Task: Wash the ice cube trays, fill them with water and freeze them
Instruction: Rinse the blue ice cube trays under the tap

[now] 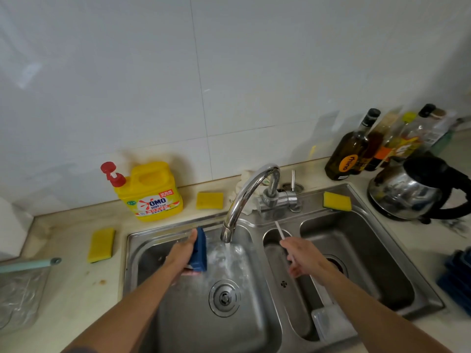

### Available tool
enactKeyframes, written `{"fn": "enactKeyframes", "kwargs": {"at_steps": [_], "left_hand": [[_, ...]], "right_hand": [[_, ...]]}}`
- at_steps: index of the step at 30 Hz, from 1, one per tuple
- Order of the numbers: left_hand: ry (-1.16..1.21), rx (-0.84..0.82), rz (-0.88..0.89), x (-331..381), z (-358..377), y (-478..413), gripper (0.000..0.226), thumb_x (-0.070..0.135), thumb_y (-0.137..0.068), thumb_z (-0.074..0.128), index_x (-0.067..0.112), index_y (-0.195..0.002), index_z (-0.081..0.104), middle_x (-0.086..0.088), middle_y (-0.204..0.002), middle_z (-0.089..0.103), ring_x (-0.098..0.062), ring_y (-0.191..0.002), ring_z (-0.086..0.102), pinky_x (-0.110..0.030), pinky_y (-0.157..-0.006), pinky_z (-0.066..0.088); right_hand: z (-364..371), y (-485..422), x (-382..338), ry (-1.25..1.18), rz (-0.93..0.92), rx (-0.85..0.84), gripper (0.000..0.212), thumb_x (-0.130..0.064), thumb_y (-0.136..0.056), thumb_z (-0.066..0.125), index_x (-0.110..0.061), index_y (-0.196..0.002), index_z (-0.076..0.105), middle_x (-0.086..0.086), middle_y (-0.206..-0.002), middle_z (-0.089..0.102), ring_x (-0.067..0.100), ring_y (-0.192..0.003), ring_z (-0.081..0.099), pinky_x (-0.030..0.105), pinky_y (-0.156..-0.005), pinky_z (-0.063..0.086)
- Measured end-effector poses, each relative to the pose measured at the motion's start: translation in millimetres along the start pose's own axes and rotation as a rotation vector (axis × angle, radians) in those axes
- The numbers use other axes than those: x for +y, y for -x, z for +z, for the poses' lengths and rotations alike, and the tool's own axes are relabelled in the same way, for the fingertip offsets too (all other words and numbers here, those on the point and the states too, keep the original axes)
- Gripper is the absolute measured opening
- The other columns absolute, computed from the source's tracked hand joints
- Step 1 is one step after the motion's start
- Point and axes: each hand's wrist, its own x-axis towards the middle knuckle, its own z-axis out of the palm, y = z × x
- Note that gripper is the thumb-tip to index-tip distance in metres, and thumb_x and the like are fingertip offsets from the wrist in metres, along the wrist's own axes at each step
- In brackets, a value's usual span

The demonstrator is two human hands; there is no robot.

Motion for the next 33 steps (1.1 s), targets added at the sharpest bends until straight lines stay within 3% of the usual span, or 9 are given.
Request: {"fn": "enactKeyframes", "kwargs": {"at_steps": [3, 7, 10, 12, 14, 16, 19, 25, 33], "left_hand": [[0.002, -0.020, 0.027, 3, 31, 1, 0.069, 0.068, -0.095, 0.043, 0.003, -0.109, 0.064, -0.021, -0.098, 0.073, -0.033, -0.084, 0.075, -0.039, -0.065, 0.063], [-0.016, 0.002, 0.040, 9, 53, 4, 0.065, 0.067, -0.097, 0.040, 0.007, -0.097, 0.065, -0.016, -0.087, 0.072, -0.031, -0.080, 0.073, -0.042, -0.073, 0.063], [0.012, 0.057, 0.042, 12, 61, 4, 0.063, 0.061, -0.101, 0.040, 0.004, -0.089, 0.064, -0.019, -0.082, 0.069, -0.032, -0.075, 0.068, -0.039, -0.072, 0.056], [0.056, 0.059, 0.032, 12, 66, 3, 0.055, 0.046, -0.105, 0.042, -0.002, -0.089, 0.064, -0.030, -0.088, 0.067, -0.038, -0.081, 0.067, -0.045, -0.080, 0.055], [0.114, 0.058, 0.027, 10, 71, 6, 0.048, 0.034, -0.106, 0.042, -0.004, -0.084, 0.062, -0.034, -0.092, 0.064, -0.042, -0.083, 0.065, -0.052, -0.088, 0.054], [0.135, 0.066, 0.019, 9, 76, 10, 0.041, 0.033, -0.107, 0.040, 0.007, -0.079, 0.057, -0.026, -0.088, 0.061, -0.034, -0.080, 0.061, -0.046, -0.082, 0.054], [0.227, 0.073, -0.037, 6, 83, 12, 0.035, 0.020, -0.106, 0.038, 0.007, -0.075, 0.050, -0.022, -0.079, 0.051, -0.030, -0.068, 0.053, -0.039, -0.070, 0.046], [0.356, 0.062, -0.081, 3, 96, 17, 0.026, 0.034, -0.104, 0.045, 0.013, -0.095, 0.057, -0.016, -0.092, 0.064, -0.032, -0.081, 0.062, -0.047, -0.083, 0.053], [0.363, 0.044, -0.056, -6, 101, 24, 0.044, 0.057, -0.102, 0.042, 0.018, -0.118, 0.055, -0.014, -0.106, 0.066, -0.035, -0.095, 0.065, -0.048, -0.074, 0.058]], "right_hand": [[11, 4, 4, -0.009, -0.086, -0.011, 0.020, -0.032, -0.100, 0.058, -0.020, -0.115, 0.061, 0.011, -0.096, 0.064, 0.021, -0.062, 0.069, 0.050, -0.077, 0.064], [-2, 18, 20, 0.125, -0.100, -0.020, 0.030, -0.031, -0.094, 0.065, -0.025, -0.119, 0.049, 0.002, -0.102, 0.065, 0.020, -0.075, 0.066, 0.037, -0.073, 0.059], [-25, 31, 42, 0.302, -0.122, 0.010, 0.025, -0.028, -0.086, 0.070, -0.026, -0.108, 0.058, -0.005, -0.097, 0.064, 0.010, -0.082, 0.063, 0.022, -0.069, 0.052], [-39, 40, 60, 0.431, -0.112, 0.003, 0.027, -0.024, -0.082, 0.073, -0.026, -0.105, 0.058, -0.004, -0.105, 0.060, 0.008, -0.089, 0.061, 0.014, -0.068, 0.047], [-48, 46, 78, 0.585, -0.094, -0.008, 0.040, -0.025, -0.082, 0.072, -0.017, -0.118, 0.056, 0.000, -0.115, 0.053, 0.014, -0.100, 0.057, 0.023, -0.080, 0.049], [-55, 52, 97, 0.691, -0.081, -0.017, 0.050, -0.022, -0.085, 0.069, -0.013, -0.130, 0.049, 0.004, -0.127, 0.048, 0.020, -0.114, 0.053, 0.032, -0.095, 0.049], [-62, 62, 127, 0.731, -0.052, -0.025, 0.068, -0.017, -0.086, 0.071, -0.018, -0.147, 0.039, 0.003, -0.143, 0.042, 0.024, -0.130, 0.046, 0.037, -0.109, 0.043], [-67, 72, 168, 0.964, -0.107, -0.086, 0.078, -0.010, -0.093, 0.065, -0.024, -0.158, 0.024, 0.002, -0.164, 0.022, 0.027, -0.151, 0.021, 0.046, -0.122, 0.028], [-66, 70, 180, 1.128, -0.113, -0.079, 0.094, -0.006, -0.092, 0.064, -0.035, -0.163, 0.008, 0.007, -0.170, -0.009, 0.036, -0.156, -0.001, 0.052, -0.126, 0.016]]}}
